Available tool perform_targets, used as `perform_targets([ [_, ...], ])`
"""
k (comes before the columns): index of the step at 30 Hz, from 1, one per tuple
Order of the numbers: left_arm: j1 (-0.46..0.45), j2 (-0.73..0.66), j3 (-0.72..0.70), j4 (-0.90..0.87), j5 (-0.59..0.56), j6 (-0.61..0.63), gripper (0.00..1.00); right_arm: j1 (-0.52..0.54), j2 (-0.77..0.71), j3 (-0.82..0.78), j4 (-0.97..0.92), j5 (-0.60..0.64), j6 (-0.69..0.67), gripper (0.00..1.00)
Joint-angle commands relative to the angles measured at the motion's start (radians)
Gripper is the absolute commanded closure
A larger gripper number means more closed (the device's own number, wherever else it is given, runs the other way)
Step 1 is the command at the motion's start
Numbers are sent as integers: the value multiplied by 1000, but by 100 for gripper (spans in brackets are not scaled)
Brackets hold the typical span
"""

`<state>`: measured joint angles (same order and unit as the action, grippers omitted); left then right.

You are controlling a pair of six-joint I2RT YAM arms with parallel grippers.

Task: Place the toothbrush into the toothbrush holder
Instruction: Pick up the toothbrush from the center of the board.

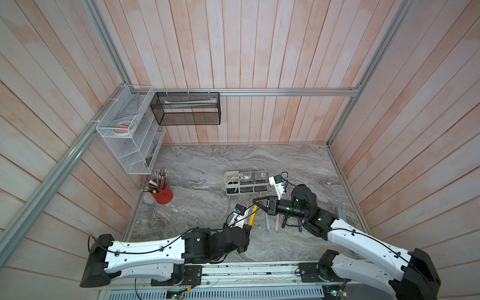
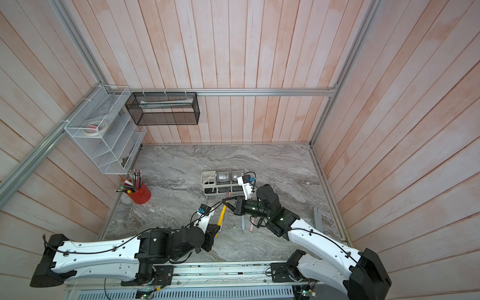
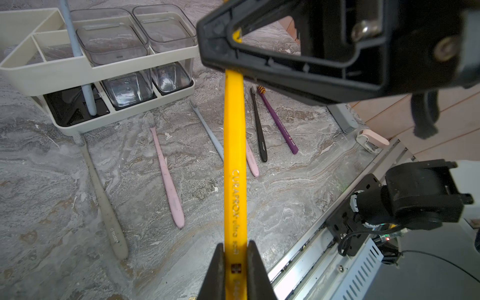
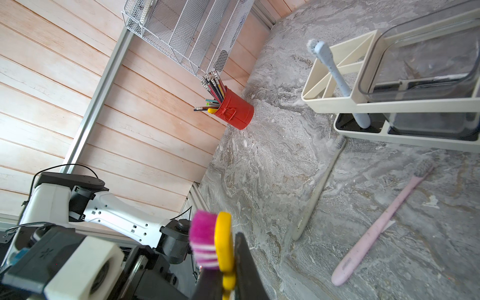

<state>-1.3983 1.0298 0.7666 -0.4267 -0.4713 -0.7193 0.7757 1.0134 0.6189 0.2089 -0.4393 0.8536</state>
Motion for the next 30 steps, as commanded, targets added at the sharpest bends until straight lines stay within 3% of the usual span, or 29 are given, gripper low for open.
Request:
perform_targets([
  [1,-3,3,2,-17,-55,-27,67,-4,-6,25,6,25,-4,99],
  [4,-3,-4,9,-46,-88,-39,31,-3,-18,34,2,30,-4,100],
  [6,-3,-18,17,-71,-115,-45,18,-4,-20,43,-9,39,-14,100],
  [12,-2,-109,49,-157,-212,-46,11,-4,-3,103,-69,100,-101,100],
  [15,23,-177,59,-211,-247,-74,1,-4,25,159,-124,191,-190,100],
  [23,276,-285,55,-351,-116,-129,0,22,199,343,-149,388,-386,100],
  [30,413,-273,59,-408,-51,-116,0,114,367,515,-131,568,-545,100],
])
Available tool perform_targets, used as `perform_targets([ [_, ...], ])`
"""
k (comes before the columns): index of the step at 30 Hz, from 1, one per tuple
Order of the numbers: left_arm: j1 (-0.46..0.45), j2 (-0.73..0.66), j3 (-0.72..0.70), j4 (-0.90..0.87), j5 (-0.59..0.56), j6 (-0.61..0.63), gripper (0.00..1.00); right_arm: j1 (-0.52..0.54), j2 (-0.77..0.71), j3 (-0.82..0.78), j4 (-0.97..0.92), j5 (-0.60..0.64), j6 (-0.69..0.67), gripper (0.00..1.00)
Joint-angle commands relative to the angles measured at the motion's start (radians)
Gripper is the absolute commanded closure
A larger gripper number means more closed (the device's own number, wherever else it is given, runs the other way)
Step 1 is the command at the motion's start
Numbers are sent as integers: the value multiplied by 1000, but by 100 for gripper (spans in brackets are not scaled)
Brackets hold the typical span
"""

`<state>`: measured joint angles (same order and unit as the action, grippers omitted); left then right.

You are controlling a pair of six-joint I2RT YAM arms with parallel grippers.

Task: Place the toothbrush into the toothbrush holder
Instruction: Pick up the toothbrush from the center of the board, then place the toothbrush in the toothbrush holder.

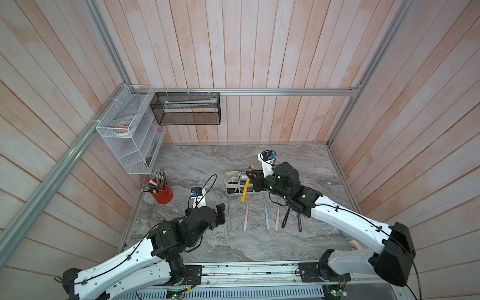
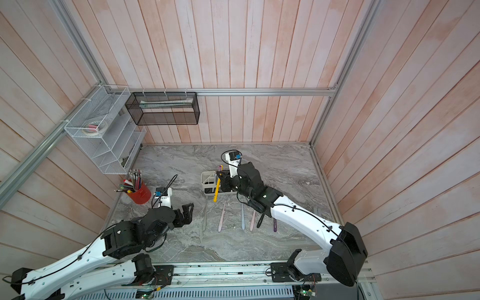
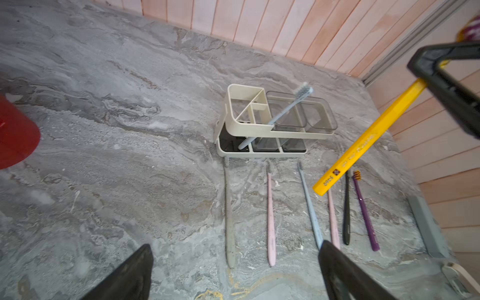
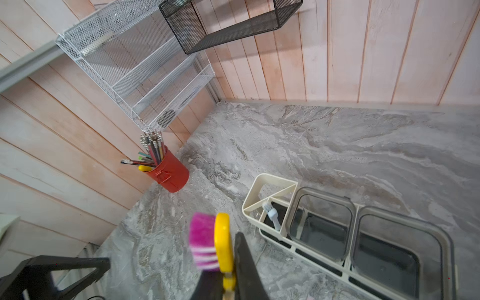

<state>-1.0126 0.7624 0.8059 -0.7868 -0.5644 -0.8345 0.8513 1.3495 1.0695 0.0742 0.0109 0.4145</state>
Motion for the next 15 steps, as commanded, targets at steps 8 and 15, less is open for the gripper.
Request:
perform_targets([
  [8,127,-53,-32,8,77,59,0,93,188,250,12,325,-299,100],
  [15,134,-66,-58,40,80,69,0,115,292,258,117,441,-374,100],
])
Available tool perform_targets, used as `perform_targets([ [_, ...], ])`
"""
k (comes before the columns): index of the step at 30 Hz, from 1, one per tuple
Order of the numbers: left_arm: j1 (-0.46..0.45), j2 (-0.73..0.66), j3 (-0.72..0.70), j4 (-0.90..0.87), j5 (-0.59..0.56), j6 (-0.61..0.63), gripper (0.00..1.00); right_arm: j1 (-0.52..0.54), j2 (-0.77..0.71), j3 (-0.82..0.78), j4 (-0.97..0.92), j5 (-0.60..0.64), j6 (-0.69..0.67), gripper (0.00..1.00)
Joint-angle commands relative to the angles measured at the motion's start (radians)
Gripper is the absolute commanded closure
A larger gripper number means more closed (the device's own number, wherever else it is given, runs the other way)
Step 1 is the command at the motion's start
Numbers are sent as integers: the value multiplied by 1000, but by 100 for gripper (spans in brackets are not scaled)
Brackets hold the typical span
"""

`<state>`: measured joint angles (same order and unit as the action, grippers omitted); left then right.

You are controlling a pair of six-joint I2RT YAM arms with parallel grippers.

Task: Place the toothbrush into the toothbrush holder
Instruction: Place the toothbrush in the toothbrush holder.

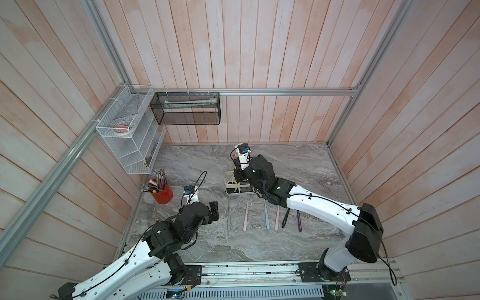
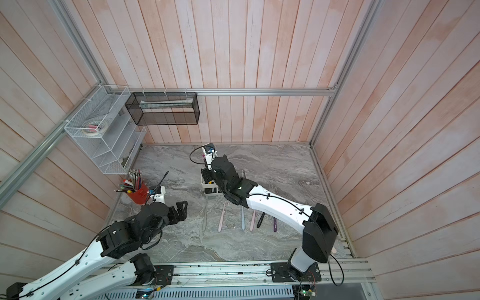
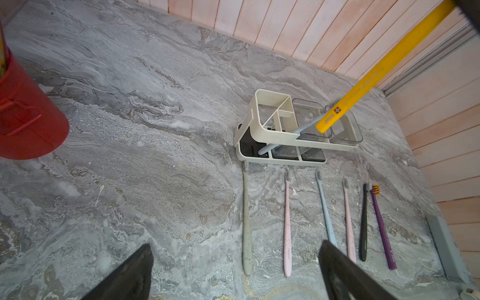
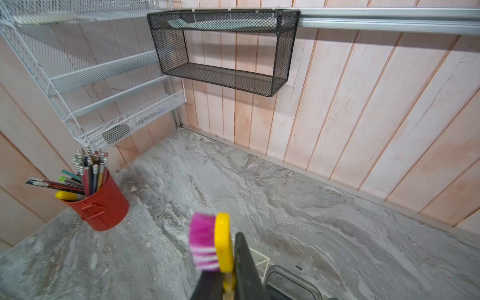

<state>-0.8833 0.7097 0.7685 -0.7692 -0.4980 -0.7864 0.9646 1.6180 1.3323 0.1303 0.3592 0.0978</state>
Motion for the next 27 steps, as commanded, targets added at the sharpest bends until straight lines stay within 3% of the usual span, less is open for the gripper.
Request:
perform_targets([
  [1,5,-19,-24,26,14,21,0,2,33,-3,75,97,-62,100],
  [12,5,-39,-35,42,12,32,0,2,135,61,104,90,-77,100],
  [27,4,-36,-45,57,21,41,0,2,159,-32,209,86,-18,100],
])
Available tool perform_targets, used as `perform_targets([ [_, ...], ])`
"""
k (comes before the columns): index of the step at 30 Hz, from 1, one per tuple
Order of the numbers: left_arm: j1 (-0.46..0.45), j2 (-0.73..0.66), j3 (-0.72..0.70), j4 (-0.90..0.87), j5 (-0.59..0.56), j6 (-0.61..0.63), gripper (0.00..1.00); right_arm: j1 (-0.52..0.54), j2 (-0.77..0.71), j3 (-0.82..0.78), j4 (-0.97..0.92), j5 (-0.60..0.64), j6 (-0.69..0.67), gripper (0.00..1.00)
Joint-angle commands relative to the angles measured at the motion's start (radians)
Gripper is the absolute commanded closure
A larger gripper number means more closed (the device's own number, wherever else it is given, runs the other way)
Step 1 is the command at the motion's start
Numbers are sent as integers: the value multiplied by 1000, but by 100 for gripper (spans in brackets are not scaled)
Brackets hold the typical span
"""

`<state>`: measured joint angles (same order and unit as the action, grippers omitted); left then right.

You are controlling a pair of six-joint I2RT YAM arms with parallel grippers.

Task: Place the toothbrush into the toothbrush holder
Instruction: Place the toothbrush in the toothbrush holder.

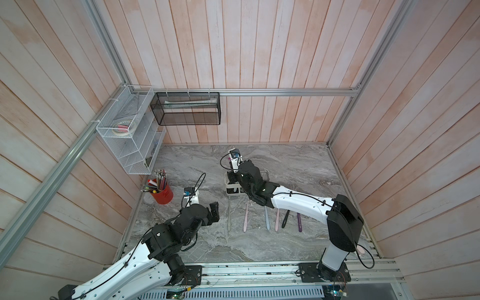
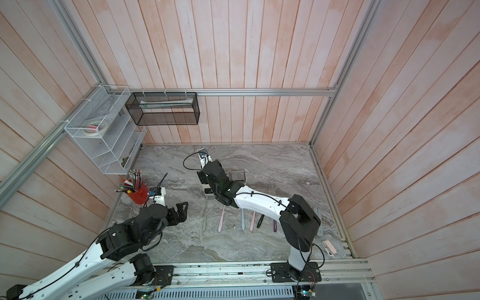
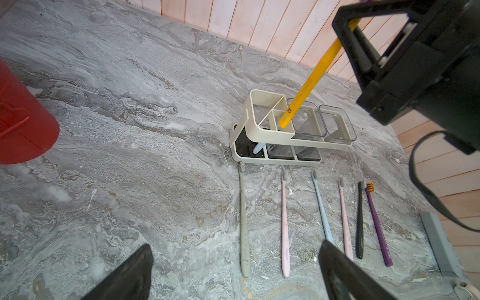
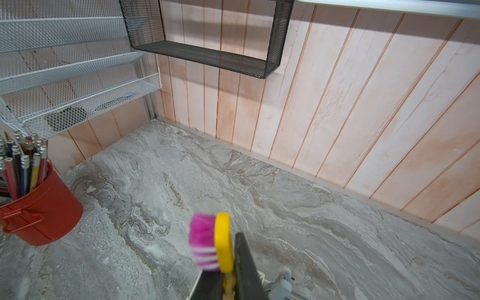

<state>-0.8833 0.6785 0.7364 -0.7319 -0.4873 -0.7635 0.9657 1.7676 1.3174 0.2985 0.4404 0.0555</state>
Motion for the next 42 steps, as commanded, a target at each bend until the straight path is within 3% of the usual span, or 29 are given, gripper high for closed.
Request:
perform_targets([
  [1,4,-5,-12,19,12,19,0,1,6,-25,45,4,29,100],
  [15,3,7,-16,29,18,27,0,1,-8,-172,170,6,50,100],
  [42,4,21,-21,46,32,44,0,-5,44,-299,340,-26,91,100],
])
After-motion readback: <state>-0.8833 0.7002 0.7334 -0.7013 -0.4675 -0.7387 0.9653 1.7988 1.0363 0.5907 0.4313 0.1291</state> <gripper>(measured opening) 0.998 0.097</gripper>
